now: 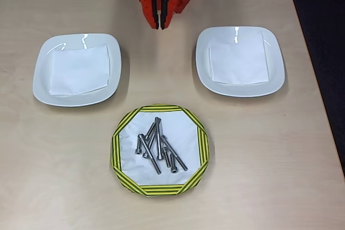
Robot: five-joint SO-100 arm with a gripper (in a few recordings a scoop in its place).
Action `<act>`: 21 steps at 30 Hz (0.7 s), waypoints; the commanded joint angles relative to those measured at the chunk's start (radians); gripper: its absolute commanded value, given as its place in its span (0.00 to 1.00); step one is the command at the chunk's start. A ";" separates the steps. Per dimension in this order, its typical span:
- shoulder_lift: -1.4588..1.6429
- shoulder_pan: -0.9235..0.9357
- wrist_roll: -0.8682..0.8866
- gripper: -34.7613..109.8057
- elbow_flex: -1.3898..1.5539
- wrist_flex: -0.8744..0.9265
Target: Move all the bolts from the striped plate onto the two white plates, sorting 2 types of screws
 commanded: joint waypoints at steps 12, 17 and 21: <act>-0.810 -0.032 0.057 0.24 -0.589 -0.224; -0.960 -0.051 0.080 0.30 -0.709 -0.285; -1.046 -0.066 0.083 0.33 -0.759 -0.353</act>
